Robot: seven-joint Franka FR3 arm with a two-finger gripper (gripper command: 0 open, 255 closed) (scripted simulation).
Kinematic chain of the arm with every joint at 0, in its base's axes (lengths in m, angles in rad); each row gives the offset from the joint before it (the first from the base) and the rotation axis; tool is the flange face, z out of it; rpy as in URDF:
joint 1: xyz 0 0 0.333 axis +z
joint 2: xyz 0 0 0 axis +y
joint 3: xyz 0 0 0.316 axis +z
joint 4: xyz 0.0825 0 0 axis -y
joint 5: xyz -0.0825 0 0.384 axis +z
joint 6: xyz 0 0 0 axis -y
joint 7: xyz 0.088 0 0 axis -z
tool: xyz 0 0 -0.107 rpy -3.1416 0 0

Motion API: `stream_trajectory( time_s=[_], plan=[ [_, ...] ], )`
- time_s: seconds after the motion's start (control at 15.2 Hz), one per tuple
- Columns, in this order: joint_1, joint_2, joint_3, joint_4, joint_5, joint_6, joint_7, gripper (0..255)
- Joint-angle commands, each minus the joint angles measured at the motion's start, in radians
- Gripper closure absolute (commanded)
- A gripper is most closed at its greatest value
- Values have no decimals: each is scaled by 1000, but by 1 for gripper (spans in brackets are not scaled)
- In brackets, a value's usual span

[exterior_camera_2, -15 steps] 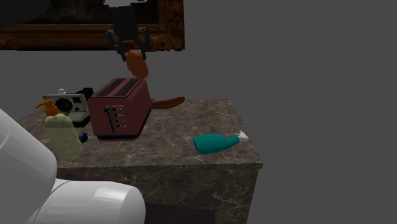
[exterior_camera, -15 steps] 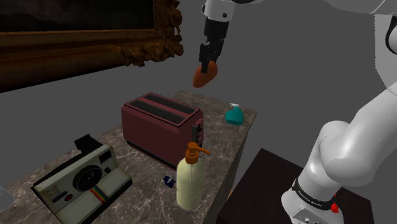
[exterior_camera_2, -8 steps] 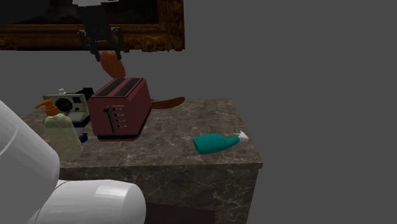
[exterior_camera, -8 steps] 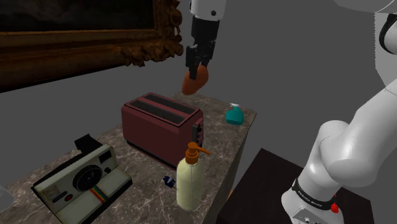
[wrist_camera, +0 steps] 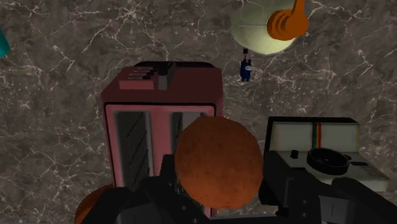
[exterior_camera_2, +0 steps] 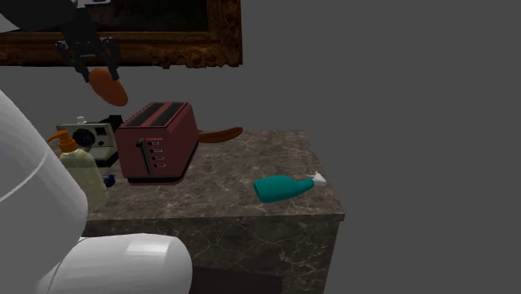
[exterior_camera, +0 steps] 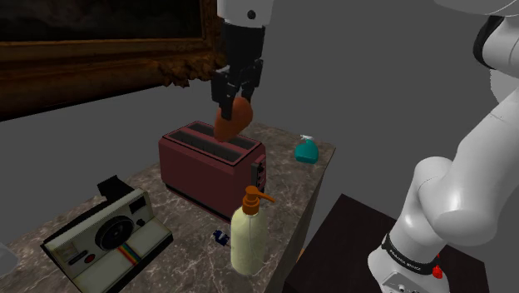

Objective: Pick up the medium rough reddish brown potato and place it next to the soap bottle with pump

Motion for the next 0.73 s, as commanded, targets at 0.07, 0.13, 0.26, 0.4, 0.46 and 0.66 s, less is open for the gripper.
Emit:
stream_trajectory(
  time_s=[0.07,0.13,0.26,0.4,0.46,0.66],
  plan=[
    [26,48,51,55,-14,-15,80,255],
    [36,68,68,77,-22,-21,107,255],
    [56,114,103,127,-41,-34,163,255],
    [80,165,137,183,-65,-50,220,255],
    [94,193,153,214,-79,-59,249,255],
    [144,287,198,318,-131,-94,335,255]
  ],
)
